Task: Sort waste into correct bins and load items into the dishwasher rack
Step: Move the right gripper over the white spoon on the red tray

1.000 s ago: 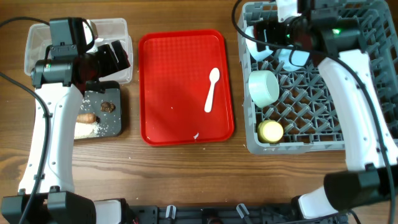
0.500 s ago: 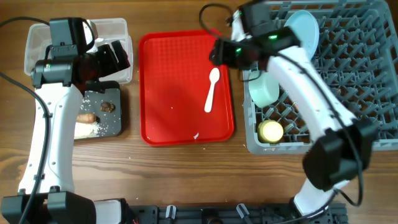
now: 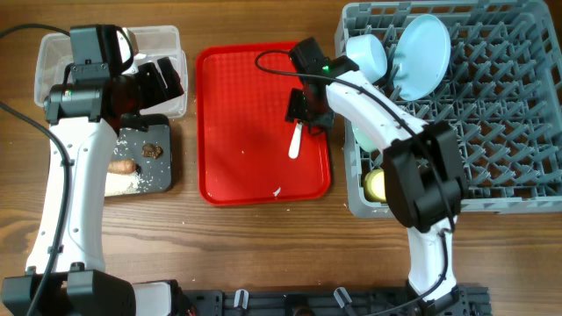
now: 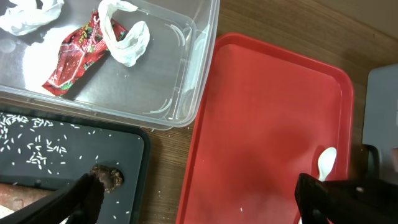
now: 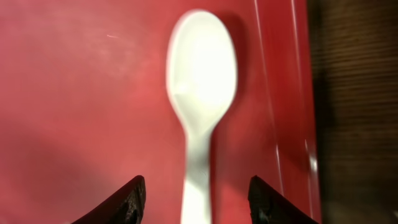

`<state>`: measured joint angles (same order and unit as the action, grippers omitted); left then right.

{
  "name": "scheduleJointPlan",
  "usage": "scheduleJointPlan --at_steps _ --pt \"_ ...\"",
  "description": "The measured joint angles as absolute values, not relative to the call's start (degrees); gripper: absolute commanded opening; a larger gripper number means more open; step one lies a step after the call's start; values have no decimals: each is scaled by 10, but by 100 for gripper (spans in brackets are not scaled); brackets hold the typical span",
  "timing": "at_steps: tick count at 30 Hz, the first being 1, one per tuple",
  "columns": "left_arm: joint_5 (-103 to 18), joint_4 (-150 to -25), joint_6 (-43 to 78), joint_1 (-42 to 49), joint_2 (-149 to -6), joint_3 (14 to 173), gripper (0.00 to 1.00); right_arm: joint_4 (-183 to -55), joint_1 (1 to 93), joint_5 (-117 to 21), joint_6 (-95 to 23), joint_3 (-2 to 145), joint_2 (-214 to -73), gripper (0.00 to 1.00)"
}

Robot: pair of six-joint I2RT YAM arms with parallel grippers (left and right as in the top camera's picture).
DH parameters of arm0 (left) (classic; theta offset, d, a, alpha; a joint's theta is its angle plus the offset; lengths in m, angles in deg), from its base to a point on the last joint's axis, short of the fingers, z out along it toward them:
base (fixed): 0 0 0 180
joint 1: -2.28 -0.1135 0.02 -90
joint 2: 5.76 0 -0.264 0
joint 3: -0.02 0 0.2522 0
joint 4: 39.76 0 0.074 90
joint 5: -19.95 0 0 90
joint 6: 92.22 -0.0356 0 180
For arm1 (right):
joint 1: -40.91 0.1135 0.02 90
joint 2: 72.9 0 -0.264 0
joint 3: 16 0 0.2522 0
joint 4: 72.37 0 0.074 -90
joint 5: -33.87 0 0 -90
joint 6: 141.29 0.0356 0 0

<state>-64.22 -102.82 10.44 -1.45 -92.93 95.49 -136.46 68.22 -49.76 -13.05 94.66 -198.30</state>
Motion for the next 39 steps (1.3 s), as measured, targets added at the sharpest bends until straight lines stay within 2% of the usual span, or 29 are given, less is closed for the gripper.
scheduleJointPlan --at_steps 19,39 --pt "-642 -1028 104 -14 -929 955 100 -1332 682 -498 -103 946 -1990 38" --pt "-642 -1028 104 -14 -929 955 100 -1328 682 -498 -103 946 -1996 36"
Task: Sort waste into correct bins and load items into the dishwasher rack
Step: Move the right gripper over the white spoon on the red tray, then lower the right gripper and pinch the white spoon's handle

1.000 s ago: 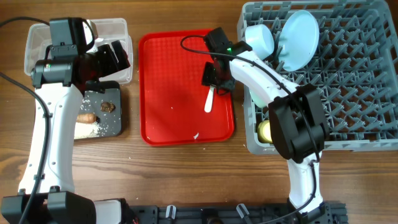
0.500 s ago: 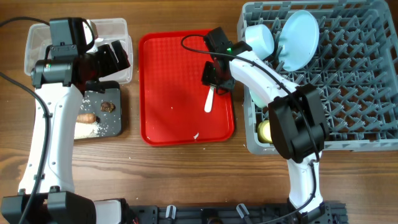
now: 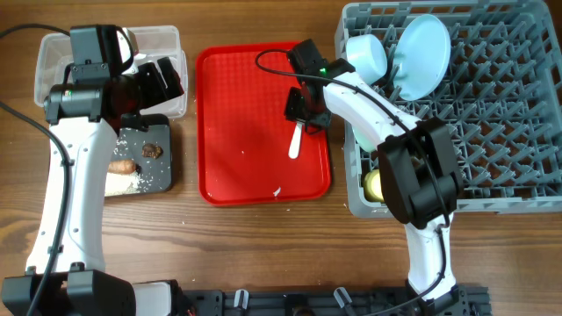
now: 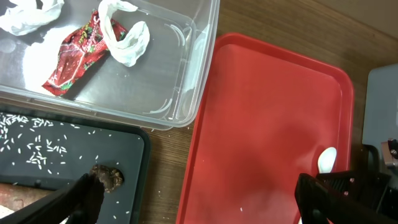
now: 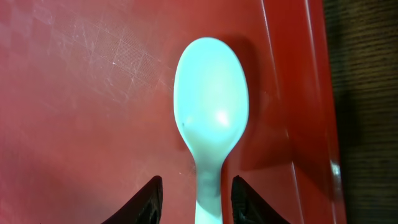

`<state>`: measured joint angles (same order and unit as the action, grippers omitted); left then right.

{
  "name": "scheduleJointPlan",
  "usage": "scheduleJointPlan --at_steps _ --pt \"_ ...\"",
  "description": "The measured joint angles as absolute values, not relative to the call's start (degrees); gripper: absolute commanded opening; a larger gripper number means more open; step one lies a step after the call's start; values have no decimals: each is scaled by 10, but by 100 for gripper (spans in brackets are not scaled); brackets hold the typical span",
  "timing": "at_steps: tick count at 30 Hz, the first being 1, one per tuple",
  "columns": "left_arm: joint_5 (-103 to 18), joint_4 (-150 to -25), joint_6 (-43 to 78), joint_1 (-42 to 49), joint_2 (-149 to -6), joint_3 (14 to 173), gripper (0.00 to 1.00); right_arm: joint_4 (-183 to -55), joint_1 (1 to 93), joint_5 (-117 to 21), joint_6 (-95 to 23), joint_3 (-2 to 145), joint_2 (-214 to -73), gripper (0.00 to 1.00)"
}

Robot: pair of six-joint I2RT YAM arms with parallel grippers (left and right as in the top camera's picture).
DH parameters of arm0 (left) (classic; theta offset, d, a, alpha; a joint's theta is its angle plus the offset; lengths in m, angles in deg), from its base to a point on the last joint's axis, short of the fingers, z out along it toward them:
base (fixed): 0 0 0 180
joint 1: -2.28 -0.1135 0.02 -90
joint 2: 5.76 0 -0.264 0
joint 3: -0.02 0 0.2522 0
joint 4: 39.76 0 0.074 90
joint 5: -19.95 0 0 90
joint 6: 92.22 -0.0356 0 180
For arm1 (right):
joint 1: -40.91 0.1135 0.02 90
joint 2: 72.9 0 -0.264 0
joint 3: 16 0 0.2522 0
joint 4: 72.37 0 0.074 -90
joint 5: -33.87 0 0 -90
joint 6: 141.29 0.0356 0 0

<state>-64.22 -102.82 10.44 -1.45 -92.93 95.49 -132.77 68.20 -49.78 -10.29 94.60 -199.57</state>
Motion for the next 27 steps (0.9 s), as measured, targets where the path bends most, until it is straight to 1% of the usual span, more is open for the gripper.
scheduleJointPlan --at_steps 5,27 --pt "-642 -1028 104 -14 -929 955 100 -1328 682 -498 -103 946 -1996 33" --pt "-642 -1028 104 -14 -929 955 100 -1332 684 -522 -103 946 -1996 33"
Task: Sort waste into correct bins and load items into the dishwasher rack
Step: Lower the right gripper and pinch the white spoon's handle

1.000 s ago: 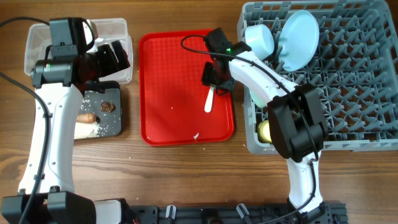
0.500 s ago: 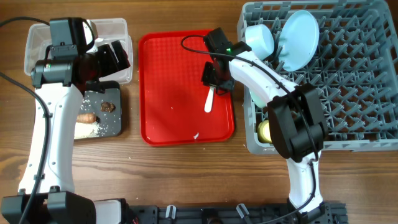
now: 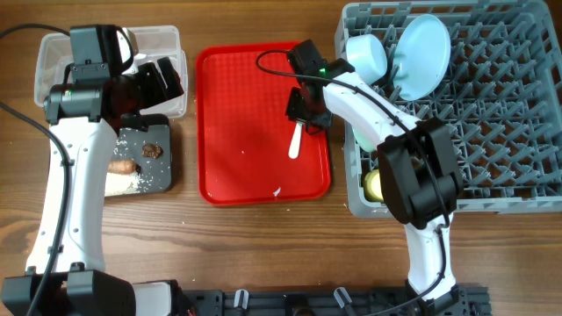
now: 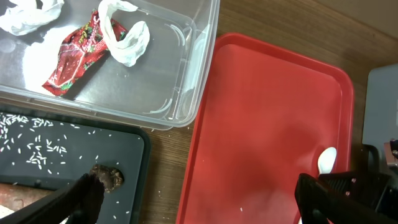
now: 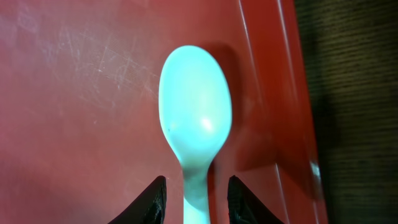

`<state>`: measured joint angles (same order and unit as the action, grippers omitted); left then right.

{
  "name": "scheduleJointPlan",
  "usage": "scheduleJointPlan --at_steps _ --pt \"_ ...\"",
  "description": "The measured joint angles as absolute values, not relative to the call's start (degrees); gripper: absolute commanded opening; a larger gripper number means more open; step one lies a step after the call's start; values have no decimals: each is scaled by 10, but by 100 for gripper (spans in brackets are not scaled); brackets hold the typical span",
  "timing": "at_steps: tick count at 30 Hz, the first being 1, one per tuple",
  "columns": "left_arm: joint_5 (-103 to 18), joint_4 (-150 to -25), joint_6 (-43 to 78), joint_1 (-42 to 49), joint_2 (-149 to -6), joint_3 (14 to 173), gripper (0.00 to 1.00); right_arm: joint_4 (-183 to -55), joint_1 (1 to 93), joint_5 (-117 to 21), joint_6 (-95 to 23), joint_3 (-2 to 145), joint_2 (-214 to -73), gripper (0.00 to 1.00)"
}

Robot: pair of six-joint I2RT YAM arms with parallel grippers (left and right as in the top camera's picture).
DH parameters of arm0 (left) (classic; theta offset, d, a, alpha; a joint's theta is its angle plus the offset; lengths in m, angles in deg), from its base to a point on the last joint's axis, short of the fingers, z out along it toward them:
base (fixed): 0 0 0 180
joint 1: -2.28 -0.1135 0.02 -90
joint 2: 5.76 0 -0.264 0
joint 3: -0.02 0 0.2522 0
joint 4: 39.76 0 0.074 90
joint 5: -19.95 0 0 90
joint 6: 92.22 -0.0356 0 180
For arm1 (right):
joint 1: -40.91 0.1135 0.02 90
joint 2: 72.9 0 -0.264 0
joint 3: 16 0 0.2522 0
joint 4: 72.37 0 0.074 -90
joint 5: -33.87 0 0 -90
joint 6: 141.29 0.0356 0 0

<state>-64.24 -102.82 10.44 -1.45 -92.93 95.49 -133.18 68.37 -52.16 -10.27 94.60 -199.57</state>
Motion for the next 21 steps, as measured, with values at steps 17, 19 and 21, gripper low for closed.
scheduleJointPlan --at_steps 17,19,21 --pt "-642 -1028 104 -14 -929 955 100 -1293 696 -526 -108 918 -1996 28" --pt "-642 -1028 104 -14 -929 955 100 -1293 696 -528 -107 918 -1996 25" --pt "-642 -1028 104 -14 -929 955 100 -1293 696 -531 -105 918 -1996 22"
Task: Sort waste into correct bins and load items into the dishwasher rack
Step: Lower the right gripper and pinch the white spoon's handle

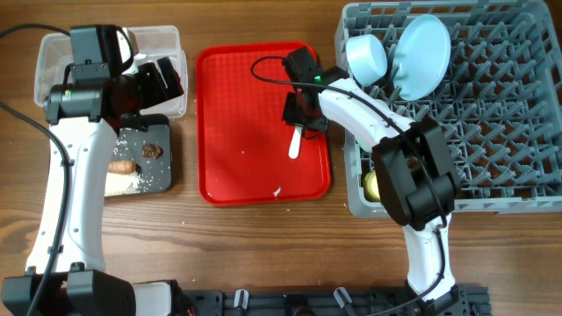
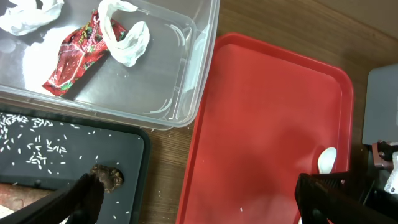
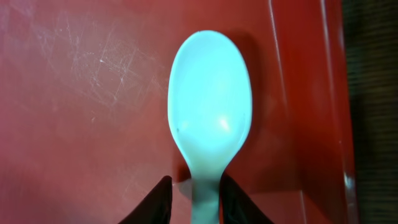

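Observation:
A white spoon (image 1: 296,140) lies on the red tray (image 1: 237,132) near its right rim, bowl end toward the far side. My right gripper (image 1: 299,114) is low over it. In the right wrist view the spoon (image 3: 209,106) fills the frame and its handle runs down between the right gripper's (image 3: 194,198) two fingertips. The jaws are narrow but open: the right finger touches the handle, the left stands a sliver off. My left gripper (image 2: 199,205) hangs wide open over the gap between the bins and the tray, holding nothing.
The grey dishwasher rack (image 1: 500,132) on the right holds a pale blue cup (image 1: 367,54), a plate (image 1: 421,54) and a yellowish item (image 1: 376,184). The clear bin (image 2: 193,68) holds a red wrapper (image 2: 78,53) and tissue (image 2: 127,37). The black bin (image 1: 162,175) holds food scraps.
The right gripper's fingers have drawn closer about the spoon handle, and the spoon looks larger in its view. In the overhead view the gripper sits slightly further left. The left arm has not moved.
The right gripper hung wide open over the spoon on the tray. At each later moment its fingers stood narrower and nearer the handle, and now they almost pinch it. The spoon lies where it lay. The left arm stayed still throughout.

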`<state>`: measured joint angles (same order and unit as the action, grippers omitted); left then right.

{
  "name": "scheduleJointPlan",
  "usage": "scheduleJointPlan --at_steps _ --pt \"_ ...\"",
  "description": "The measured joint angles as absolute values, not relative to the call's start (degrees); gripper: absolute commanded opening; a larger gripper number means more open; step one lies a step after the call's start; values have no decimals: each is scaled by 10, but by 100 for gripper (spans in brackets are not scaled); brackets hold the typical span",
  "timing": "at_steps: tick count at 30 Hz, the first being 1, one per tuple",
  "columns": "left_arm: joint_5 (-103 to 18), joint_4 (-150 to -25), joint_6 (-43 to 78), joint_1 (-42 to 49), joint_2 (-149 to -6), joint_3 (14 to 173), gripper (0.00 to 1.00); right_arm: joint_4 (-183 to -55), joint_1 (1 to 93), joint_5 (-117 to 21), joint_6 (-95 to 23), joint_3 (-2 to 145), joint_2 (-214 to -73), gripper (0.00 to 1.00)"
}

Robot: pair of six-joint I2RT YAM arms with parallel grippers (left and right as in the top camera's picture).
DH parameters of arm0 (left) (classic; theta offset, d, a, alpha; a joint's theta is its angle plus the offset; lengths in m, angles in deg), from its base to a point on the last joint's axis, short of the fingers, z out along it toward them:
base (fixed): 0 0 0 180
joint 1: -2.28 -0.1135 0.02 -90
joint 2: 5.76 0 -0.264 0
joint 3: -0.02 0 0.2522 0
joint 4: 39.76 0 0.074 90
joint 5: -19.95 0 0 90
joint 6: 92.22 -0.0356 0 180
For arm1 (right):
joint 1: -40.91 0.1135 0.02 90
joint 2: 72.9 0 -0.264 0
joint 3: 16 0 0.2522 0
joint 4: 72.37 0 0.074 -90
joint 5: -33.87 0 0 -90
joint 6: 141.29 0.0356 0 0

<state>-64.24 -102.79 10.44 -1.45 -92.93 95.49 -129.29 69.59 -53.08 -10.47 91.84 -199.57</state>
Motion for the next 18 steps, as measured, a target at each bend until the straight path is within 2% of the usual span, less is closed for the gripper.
scheduleJointPlan --at_steps 5,9,18 --pt "-642 -1028 104 -14 -929 955 100 -1288 696 -536 -96 916 -1996 15" --pt "-642 -1028 104 -14 -929 955 100 -1287 696 -536 -88 916 -1997 4" --pt "-642 -1028 104 -14 -929 955 100 -1277 699 -529 -85 923 -1994 4"
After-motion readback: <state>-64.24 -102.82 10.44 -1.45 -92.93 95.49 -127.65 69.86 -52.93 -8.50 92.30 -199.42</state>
